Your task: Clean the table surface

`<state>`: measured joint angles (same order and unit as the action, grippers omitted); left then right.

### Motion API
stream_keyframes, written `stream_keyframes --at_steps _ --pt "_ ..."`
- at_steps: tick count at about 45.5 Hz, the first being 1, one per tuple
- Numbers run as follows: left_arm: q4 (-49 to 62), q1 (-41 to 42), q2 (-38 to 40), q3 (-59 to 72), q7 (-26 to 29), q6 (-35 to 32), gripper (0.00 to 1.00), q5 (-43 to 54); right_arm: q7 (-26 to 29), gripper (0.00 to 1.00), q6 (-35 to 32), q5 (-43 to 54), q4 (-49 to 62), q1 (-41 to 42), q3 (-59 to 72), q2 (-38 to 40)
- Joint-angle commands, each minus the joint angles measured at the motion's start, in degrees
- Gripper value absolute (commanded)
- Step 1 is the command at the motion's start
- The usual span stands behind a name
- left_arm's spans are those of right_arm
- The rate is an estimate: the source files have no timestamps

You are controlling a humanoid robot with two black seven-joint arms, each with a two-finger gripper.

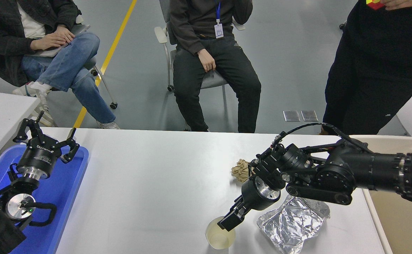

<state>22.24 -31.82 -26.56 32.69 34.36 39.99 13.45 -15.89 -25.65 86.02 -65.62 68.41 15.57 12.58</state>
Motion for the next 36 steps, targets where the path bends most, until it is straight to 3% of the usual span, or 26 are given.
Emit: stream_keyframes --at_steps 1,9,17,21,22,23,36 --pt "0.0 0.0 0.0 0.0 0.0 0.0 1.00 0.0 -0.1 0.90 1.0 2.2 0.6 -3.2 -1.9 0.2" --pt "0.0 0.0 0.0 0.0 0.0 0.0 1.00 0.0 -0.5 0.76 1.1 2.8 1.2 -5.0 -2.2 0.3" --pt "0.0 0.0 0.0 0.0 0.0 0.0 1.00 0.0 -2.9 0.46 1.2 3.4 2.3 -5.2 -2.2 0.3" --pt "0.0 0.0 0.0 0.0 0.0 0.0 1.00 0.0 -4.7 0.24 1.2 5.5 2.4 -5.1 -2.2 0.4" --pt "0.0 0.0 0.0 0.0 0.0 0.0 1.00 0.0 -5.2 0.08 1.2 7.0 2.5 -5.1 -2.4 0.4" --pt "0.0 0.0 0.0 0.0 0.0 0.0 1.00 0.0 -5.2 0.00 1.2 8.1 2.8 -5.1 -2.7 0.5" --pt "0.0 0.0 0.0 0.0 0.0 0.0 1.00 0.0 -5.2 0.00 1.1 8.5 3.7 -4.7 -3.0 0.5"
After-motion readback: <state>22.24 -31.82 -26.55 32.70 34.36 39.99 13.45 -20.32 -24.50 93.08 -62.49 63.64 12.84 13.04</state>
